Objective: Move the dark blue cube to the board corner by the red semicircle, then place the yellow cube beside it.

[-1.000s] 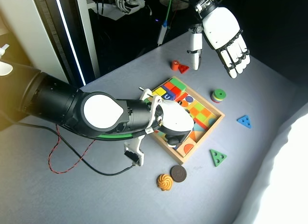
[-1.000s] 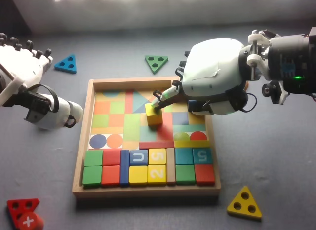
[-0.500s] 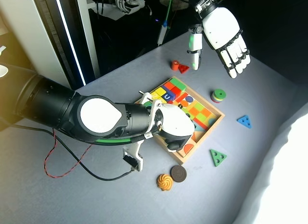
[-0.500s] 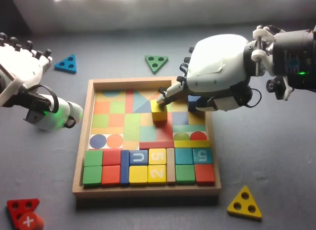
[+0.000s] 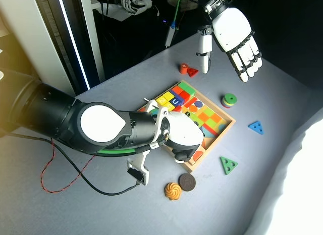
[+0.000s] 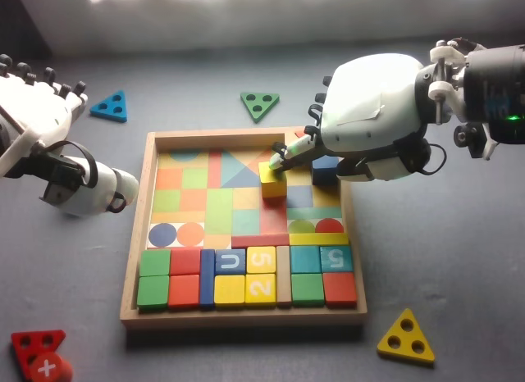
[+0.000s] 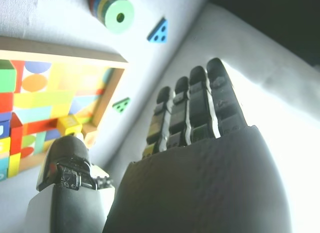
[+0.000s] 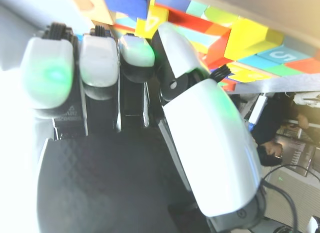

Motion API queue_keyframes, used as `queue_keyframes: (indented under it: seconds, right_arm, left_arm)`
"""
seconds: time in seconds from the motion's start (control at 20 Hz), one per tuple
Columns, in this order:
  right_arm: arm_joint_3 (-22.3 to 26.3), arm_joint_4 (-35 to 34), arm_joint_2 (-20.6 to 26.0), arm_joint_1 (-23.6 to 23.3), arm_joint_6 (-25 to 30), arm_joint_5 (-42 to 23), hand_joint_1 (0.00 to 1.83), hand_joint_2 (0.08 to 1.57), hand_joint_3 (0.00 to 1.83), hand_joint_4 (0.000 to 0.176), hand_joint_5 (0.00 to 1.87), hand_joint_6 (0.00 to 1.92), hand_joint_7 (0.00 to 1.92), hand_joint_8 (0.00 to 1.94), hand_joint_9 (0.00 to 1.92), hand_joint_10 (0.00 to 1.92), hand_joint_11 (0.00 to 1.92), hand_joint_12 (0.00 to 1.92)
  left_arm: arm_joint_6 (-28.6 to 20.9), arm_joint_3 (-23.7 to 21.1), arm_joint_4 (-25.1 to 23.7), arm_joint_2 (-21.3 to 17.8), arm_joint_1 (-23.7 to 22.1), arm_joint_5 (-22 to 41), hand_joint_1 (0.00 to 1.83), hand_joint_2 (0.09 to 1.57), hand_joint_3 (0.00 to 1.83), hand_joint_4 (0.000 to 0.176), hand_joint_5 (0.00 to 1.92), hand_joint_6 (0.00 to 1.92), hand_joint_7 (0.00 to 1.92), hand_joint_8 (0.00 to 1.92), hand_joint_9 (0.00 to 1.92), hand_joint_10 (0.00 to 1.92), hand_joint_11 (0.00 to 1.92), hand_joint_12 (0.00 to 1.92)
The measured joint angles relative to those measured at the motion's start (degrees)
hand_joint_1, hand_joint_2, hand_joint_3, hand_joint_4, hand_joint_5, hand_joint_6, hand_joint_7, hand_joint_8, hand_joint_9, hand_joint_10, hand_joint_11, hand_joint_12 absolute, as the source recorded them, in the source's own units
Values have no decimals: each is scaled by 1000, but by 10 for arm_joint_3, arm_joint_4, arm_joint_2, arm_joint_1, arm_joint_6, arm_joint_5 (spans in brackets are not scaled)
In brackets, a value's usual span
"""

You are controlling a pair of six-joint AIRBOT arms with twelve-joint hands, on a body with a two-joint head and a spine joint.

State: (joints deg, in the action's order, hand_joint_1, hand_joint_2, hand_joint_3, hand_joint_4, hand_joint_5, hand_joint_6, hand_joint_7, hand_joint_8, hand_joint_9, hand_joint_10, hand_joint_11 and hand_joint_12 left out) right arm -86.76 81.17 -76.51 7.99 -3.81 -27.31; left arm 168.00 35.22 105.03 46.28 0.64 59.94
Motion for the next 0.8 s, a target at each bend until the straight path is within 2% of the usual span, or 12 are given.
queue_keyframes:
  seconds: [0.35, 0.55, 0.8]
  right_arm:
    - [-9, -1, 3, -1, 1, -1, 1048, 1398, 0, 0, 495, 32, 1138, 1941, 1349, 1921, 1503, 1921]
    - [-20, 0, 4, -3, 1, 0, 1067, 1394, 0, 0, 479, 18, 1153, 1941, 1365, 1921, 1513, 1921]
    - [-26, 5, 4, -3, 1, -6, 1057, 1382, 0, 0, 466, 7, 1148, 1941, 1365, 1921, 1504, 1921]
  left_arm:
    - [0, 0, 0, 0, 0, 0, 0, 1169, 2, 0, 15, 1, 16, 1, 24, 1, 0, 97]
    - [0, 1, 0, 0, 0, -1, 0, 1167, 0, 0, 42, 2, 41, 1, 51, 2, 0, 181]
    - [0, 1, 0, 0, 0, -1, 0, 1171, 1, 0, 14, 0, 5, 1, 13, 1, 0, 66]
